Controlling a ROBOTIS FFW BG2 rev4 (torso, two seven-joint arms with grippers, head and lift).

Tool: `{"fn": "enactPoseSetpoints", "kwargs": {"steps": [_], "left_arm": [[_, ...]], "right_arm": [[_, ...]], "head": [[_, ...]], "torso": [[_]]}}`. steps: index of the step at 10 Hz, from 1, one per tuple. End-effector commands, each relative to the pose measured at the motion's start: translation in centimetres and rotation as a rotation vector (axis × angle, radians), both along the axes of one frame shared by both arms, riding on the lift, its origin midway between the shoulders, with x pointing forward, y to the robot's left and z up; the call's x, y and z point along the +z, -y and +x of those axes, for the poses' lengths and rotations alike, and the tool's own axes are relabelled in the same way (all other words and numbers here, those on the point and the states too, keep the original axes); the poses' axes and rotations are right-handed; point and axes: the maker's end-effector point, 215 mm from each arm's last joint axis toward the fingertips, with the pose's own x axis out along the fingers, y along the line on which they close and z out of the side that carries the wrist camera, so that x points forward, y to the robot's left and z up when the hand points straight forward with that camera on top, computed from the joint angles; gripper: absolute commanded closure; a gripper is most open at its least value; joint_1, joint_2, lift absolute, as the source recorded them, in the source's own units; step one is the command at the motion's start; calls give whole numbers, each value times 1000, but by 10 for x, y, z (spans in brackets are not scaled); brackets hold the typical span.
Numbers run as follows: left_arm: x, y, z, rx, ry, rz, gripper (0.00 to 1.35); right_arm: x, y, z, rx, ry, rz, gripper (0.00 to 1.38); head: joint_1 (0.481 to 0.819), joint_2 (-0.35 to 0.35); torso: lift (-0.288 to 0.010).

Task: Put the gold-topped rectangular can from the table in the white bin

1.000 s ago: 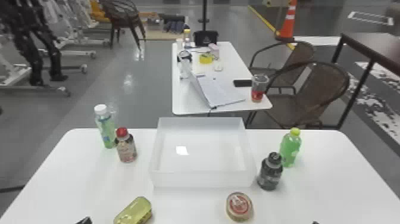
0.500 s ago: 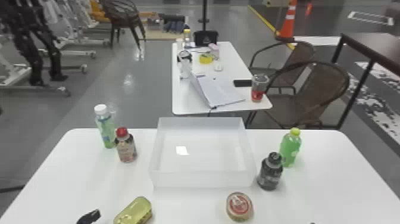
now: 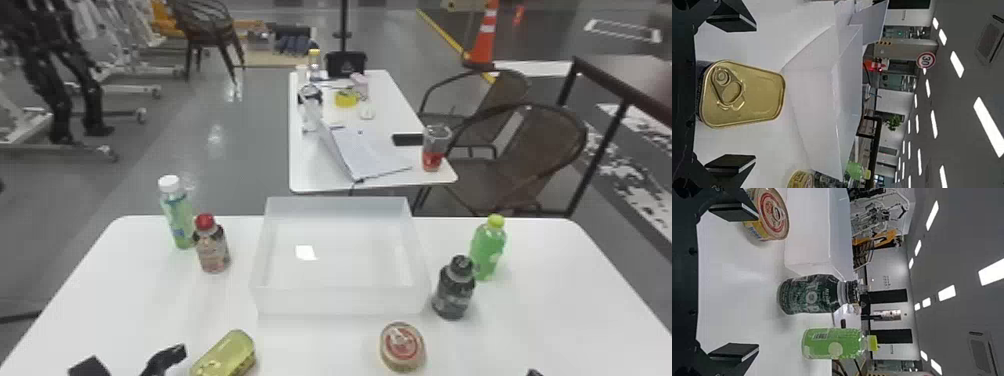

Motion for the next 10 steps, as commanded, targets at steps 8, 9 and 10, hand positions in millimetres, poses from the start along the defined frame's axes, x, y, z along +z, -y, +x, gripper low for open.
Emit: {"fn": "enactPoseSetpoints", "kwargs": {"steps": [8,9,10], "left_arm": [[-21,23,7,-132,-86,-12,160],[-22,25,6,-137,-88,-6,335],[-25,27,5,-143,-92,2,703]], "right_arm": [[7,30,11,21,18,-81,124],[6,30,11,22,17,-82,125],[6,30,11,22,17,-82,124]], "head": [[549,0],[549,0],[549,0]], "torso": [[-100],[-100],[-100]]}}
